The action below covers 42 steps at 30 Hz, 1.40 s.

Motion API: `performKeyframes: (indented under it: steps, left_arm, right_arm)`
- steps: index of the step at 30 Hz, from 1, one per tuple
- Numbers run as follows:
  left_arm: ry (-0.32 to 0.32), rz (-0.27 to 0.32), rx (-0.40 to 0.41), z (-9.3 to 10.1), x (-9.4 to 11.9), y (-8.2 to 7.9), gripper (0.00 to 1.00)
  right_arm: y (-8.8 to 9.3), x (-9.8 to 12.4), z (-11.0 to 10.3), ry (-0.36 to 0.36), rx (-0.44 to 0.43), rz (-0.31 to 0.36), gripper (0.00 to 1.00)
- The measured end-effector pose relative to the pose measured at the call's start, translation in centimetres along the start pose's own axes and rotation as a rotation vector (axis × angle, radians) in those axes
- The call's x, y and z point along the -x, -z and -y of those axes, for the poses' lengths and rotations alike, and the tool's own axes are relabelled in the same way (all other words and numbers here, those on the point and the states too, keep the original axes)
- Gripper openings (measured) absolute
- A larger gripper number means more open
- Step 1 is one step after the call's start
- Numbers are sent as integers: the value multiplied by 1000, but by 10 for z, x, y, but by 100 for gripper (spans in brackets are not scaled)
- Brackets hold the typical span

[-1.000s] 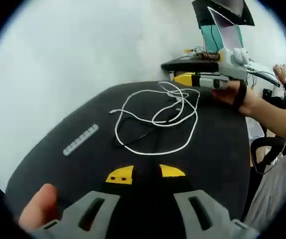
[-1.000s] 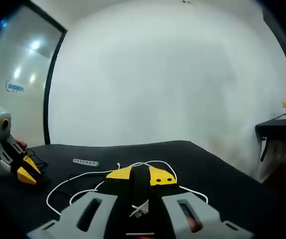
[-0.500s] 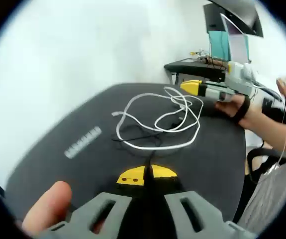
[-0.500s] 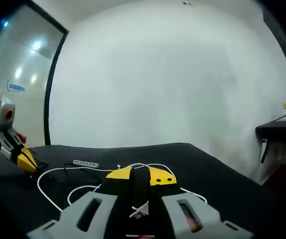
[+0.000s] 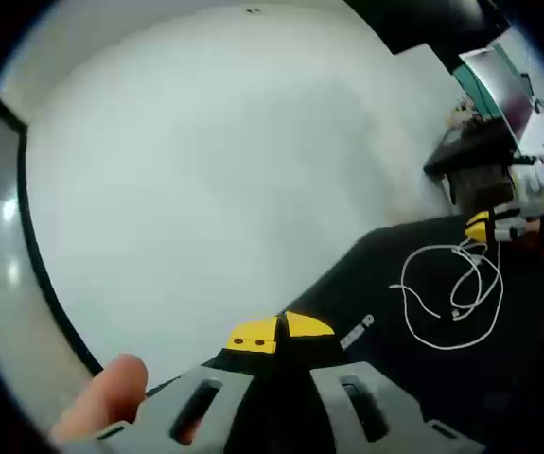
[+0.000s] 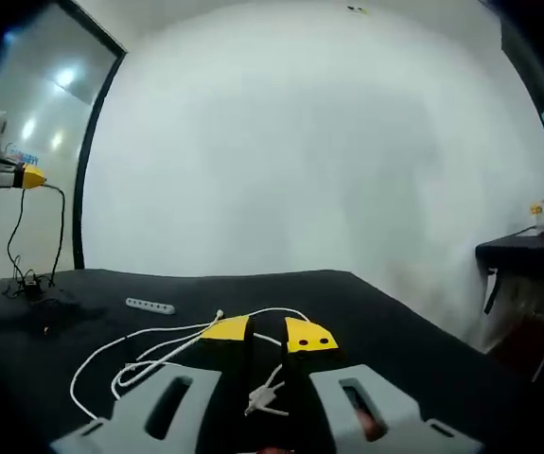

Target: Grab the wires, straighten them and put them on the rack

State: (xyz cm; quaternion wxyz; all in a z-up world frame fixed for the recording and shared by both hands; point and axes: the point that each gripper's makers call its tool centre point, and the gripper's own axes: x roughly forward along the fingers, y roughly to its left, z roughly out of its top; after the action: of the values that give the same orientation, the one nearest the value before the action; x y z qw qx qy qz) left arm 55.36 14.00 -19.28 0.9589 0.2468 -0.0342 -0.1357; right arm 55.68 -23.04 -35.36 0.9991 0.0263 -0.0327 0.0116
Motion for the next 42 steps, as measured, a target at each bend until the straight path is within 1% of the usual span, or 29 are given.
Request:
performKeyframes:
  steps: [2, 3, 5, 6, 8, 9, 11, 15, 16, 19, 22, 24, 25, 26, 27, 29, 30, 31, 32, 33, 34, 35, 36, 37, 38, 39, 40, 41, 42]
  left_arm:
    - [-20, 31, 101, -19, 3, -2, 0]
    - [-22, 35, 127, -26, 5, -1, 0]
    - [-30, 28, 123, -35, 9, 5, 0]
    - [-33, 21, 119, -36, 8, 11, 0]
    - [-26, -25, 121, -33, 8, 30, 0]
    - [5, -54, 133, -27, 4, 44, 0]
    - [48, -78, 176, -17, 2, 59, 0]
    - [166, -95, 252, 19, -1, 79, 0]
    - [194, -98, 267, 28, -1, 84, 2]
    - [260, -83, 279, 48, 4, 92, 25]
    - [330, -105, 321, 68, 14, 105, 30]
    - [366, -149, 331, 83, 16, 117, 31]
    - [387, -175, 304, 96, 15, 121, 28]
    - [424, -183, 249, 113, 14, 122, 23]
    - [463, -189, 219, 132, 12, 122, 21]
    - [514, -229, 194, 167, 2, 124, 24]
    - [546, -253, 186, 184, -4, 128, 22]
    - [551, -290, 167, 195, -11, 134, 21]
    - [530, -314, 122, 200, -22, 142, 19]
    - [490, -344, 62, 199, -32, 151, 13]
    - [458, -372, 27, 198, -40, 159, 7]
    - [448, -378, 53, 200, -40, 160, 3]
    - [454, -362, 59, 202, -37, 156, 0]
    - [440, -369, 50, 198, -38, 155, 0]
    - [399, -407, 31, 188, -35, 159, 0]
    - [374, -407, -4, 179, -31, 157, 0]
    - [354, -386, -3, 172, -28, 154, 0]
    - [340, -355, 30, 164, -25, 148, 0]
    - [306, -349, 64, 153, -20, 145, 0]
  right_arm:
    - [1, 0, -2, -1, 22, -5, 11]
    - [0, -3, -3, 6, 39, -4, 12]
    - [-2, -2, -3, 12, 56, 6, 12]
    - [-2, -2, -2, 14, 60, 6, 12]
    - [-1, -2, -1, 15, 62, 3, 12]
    - [-1, -1, -2, 14, 60, 5, 12]
    - [-2, 0, -1, 15, 55, 6, 12]
    - [-4, 5, -2, 16, 50, 17, 13]
    - [-5, 5, -2, 15, 48, 20, 13]
    - [-11, 6, -1, 11, 26, 53, 13]
    - [-17, 9, 4, 18, 7, 80, 13]
    - [-18, 9, 5, 20, 3, 88, 13]
    - [-18, 9, 4, 18, 3, 87, 13]
    - [-18, 8, 3, 16, 6, 84, 13]
    - [-16, 6, 3, 16, 17, 77, 13]
    - [-15, 7, 0, 12, 33, 71, 13]
    - [-15, 7, 1, 14, 38, 70, 13]
    - [-15, 7, 1, 13, 41, 70, 13]
    - [-15, 7, 1, 12, 40, 71, 13]
    - [-15, 7, 1, 10, 38, 71, 13]
    - [-14, 6, 2, 8, 35, 70, 13]
    - [-13, 5, 2, 5, 33, 68, 13]
    - [-13, 5, 1, 1, 31, 67, 13]
    - [-13, 5, 1, -2, 31, 67, 13]
    - [-13, 6, 0, -4, 33, 68, 13]
    - [-14, 6, -1, -7, 34, 69, 13]
    - [-14, 7, -1, -7, 36, 72, 13]
    - [-15, 7, -1, -8, 36, 75, 13]
    - [-15, 6, -1, -9, 36, 77, 13]
